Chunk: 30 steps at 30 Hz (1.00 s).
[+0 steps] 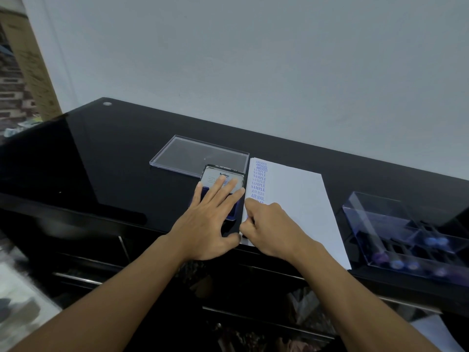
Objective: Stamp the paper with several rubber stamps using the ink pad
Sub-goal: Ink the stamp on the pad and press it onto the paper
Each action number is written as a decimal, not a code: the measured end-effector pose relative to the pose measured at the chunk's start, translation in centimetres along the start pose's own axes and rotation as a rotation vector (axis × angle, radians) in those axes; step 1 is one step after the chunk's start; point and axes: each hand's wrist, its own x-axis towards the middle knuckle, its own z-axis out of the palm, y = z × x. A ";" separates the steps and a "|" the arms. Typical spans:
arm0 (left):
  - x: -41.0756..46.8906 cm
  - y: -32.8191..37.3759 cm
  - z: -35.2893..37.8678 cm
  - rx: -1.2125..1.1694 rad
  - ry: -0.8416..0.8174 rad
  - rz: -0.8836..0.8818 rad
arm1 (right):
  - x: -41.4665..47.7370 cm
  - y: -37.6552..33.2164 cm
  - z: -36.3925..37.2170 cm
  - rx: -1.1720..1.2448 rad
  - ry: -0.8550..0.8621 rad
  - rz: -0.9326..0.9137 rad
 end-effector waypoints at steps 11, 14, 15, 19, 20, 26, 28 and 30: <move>-0.1 0.1 0.1 0.004 0.014 0.003 | 0.0 -0.1 0.4 -0.013 0.014 0.043; -0.1 0.1 0.0 0.005 0.012 0.000 | 0.0 -0.1 0.5 -0.019 0.016 0.056; -0.1 0.1 0.0 0.007 0.008 -0.002 | 0.0 -0.2 0.5 -0.021 0.015 0.060; -0.1 0.1 0.0 0.011 0.010 0.000 | 0.0 -0.2 0.5 -0.025 0.013 0.064; -0.2 0.1 0.1 0.008 0.011 0.001 | 0.0 -0.3 0.5 -0.027 0.013 0.064; -0.1 0.0 0.0 0.003 0.016 0.004 | 0.1 -0.3 0.6 -0.022 0.023 0.075; -0.2 0.0 0.1 0.002 0.018 0.007 | 0.0 -0.3 0.7 -0.020 0.025 0.079; -0.2 0.0 0.1 0.003 0.020 0.008 | -0.3 -0.3 0.8 -0.038 0.022 0.074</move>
